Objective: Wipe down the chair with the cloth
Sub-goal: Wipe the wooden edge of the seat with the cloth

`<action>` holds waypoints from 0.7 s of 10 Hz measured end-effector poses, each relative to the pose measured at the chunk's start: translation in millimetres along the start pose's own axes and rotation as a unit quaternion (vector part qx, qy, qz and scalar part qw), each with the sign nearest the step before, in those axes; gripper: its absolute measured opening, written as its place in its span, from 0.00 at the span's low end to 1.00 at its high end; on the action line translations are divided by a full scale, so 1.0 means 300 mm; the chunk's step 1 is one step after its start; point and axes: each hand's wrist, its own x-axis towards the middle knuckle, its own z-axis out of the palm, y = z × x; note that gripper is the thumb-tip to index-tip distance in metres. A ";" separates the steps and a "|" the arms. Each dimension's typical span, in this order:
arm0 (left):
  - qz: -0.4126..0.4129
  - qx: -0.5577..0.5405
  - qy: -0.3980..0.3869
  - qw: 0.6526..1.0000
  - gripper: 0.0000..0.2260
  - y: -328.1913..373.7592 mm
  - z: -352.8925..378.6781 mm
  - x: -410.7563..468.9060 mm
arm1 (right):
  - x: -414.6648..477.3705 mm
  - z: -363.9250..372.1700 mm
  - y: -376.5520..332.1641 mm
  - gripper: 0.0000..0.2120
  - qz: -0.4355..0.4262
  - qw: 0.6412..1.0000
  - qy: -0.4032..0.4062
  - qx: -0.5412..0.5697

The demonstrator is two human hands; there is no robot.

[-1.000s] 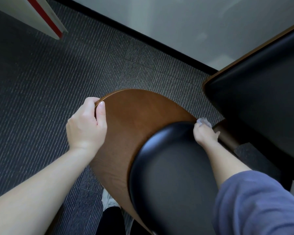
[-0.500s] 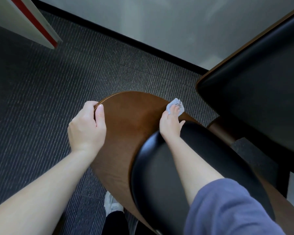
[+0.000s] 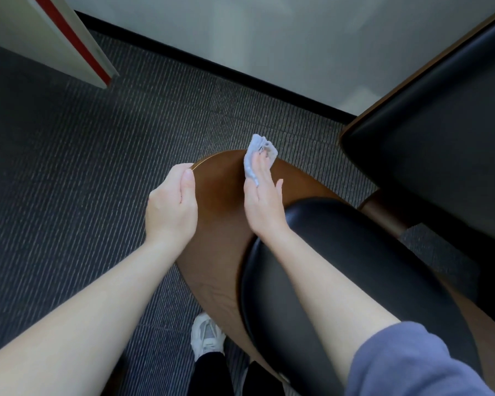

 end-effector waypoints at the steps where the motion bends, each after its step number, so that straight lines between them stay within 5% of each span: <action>1: -0.017 -0.083 -0.071 0.994 0.16 0.008 -0.032 0.014 | -0.026 0.004 -0.049 0.31 -0.063 0.996 -0.038 -0.043; 4: -0.207 -0.277 -0.222 0.912 0.17 -0.015 -0.099 0.089 | -0.152 0.081 -0.150 0.31 -0.124 0.988 -0.069 -0.066; 7: -0.181 -0.247 -0.314 0.899 0.16 -0.053 -0.211 0.064 | -0.298 0.164 -0.134 0.32 -0.137 0.980 -0.087 -0.118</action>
